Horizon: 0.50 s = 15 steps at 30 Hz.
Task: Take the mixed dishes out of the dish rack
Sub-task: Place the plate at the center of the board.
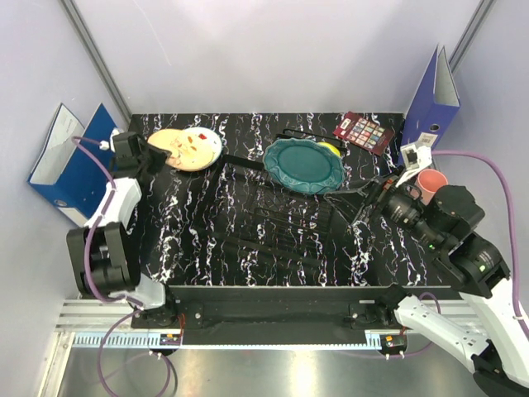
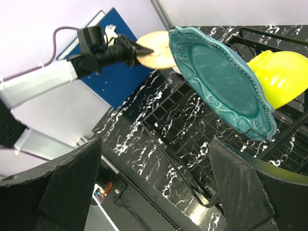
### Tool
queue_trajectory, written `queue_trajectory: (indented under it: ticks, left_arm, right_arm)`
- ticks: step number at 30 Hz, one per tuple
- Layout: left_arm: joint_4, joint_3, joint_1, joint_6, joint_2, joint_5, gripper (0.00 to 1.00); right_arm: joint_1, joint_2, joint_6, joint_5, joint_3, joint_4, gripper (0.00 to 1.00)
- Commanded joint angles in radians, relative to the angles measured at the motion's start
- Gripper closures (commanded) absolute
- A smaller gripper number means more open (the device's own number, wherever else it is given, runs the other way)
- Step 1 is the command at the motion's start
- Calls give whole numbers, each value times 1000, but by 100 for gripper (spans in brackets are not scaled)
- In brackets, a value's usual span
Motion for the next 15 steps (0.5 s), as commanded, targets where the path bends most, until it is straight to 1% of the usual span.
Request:
queue_trajectory:
  ticks: [1,2,3,5,6,7,9,11,15]
  left_arm:
    - [296,130,2,-89,143,165,100]
    - [327,147,2,-91,174,188,100]
    - [414,150,2,-95,209,237,100]
    - [529,136,2,-115,286,271,100]
    - [625,132,2,-117,306,289,100]
    - [664,131,2,-125,326,294,100]
    - [729,150,2,-125,387,317,100]
    - [749,186,4,-116,433,337,100]
    - [780,214,2,-125,467,336,100]
  right_arm:
    - [1,25,-45,23,7,39,0]
    - [2,28,-46,26,8,41,0]
    - [1,31,-57,28,10,39,0]
    - [2,32,-65,31,10,39,0]
    - [2,34,-73,32,10,39,0]
    - [2,35,-77,37,8,41,0]
    - [1,43,-89,46,7,36,0]
    - [2,49,-97,51,7,36,0]
    - [2,83,-112,55,5,41,0]
